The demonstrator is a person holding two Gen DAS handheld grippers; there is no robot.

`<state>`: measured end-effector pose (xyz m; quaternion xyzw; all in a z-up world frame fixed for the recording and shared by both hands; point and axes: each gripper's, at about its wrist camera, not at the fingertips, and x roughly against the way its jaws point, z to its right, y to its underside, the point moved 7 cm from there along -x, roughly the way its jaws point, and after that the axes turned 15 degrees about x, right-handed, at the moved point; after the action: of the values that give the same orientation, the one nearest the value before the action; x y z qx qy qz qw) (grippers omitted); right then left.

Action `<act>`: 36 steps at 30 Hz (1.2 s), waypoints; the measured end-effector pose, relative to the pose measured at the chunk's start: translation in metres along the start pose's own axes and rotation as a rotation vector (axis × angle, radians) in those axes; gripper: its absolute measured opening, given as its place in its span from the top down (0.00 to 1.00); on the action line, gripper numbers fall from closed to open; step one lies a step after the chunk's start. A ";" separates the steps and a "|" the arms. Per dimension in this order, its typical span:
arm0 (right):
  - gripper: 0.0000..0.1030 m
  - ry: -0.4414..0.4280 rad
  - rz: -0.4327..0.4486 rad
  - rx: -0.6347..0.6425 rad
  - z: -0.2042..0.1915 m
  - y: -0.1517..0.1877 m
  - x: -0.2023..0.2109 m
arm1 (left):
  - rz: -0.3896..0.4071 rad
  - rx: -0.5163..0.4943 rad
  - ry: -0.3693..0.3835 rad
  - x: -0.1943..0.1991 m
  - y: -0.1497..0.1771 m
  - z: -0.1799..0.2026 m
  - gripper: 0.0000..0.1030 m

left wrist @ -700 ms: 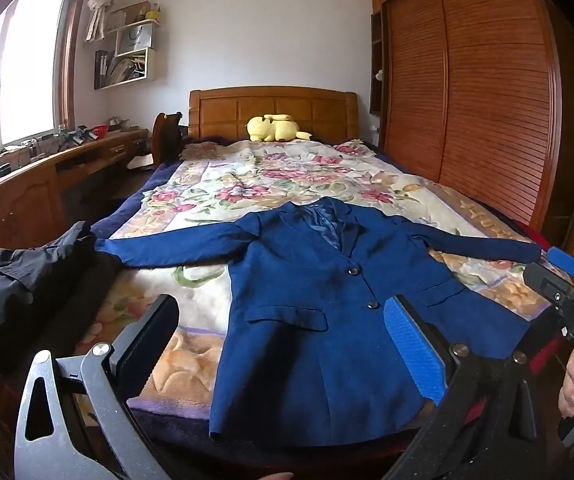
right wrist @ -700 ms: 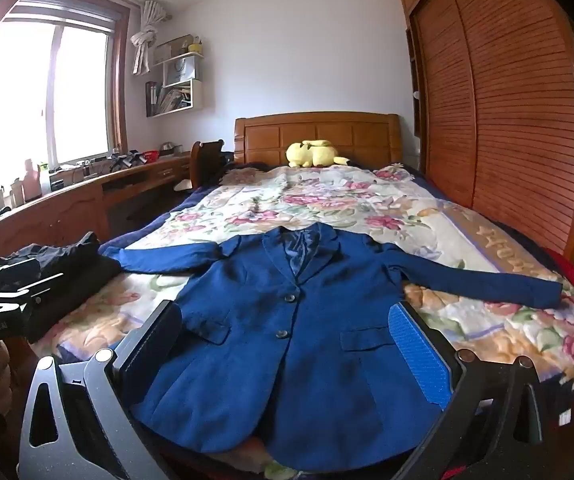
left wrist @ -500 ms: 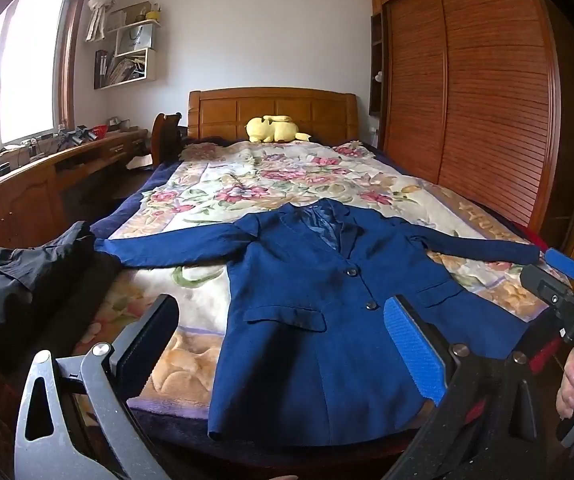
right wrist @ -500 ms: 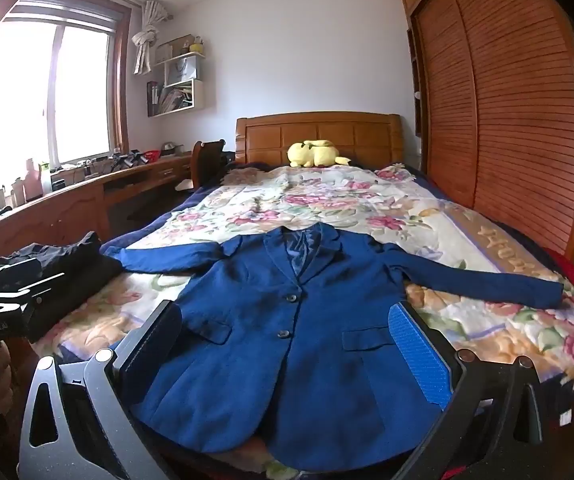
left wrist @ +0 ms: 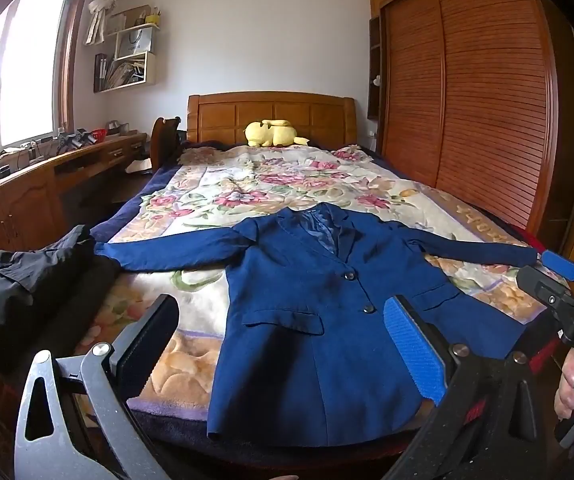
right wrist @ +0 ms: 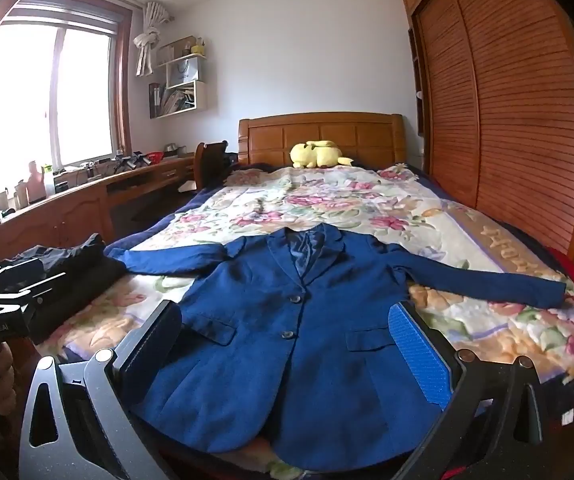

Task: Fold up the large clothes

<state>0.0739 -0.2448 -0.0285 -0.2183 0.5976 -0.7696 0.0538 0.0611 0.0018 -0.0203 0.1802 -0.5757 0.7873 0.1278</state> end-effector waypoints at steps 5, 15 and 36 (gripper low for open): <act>0.00 0.001 0.002 0.000 -0.001 0.000 0.000 | 0.003 0.000 0.000 0.001 0.000 0.000 0.00; 0.00 -0.002 0.000 -0.002 0.000 0.000 0.000 | 0.009 -0.008 0.004 0.009 -0.003 0.015 0.00; 0.00 -0.001 0.004 -0.003 0.000 -0.002 0.001 | 0.022 -0.014 0.007 0.013 -0.002 0.020 0.00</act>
<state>0.0732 -0.2449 -0.0264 -0.2174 0.5993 -0.7684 0.0554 0.0532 -0.0163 -0.0074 0.1701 -0.5825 0.7854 0.1222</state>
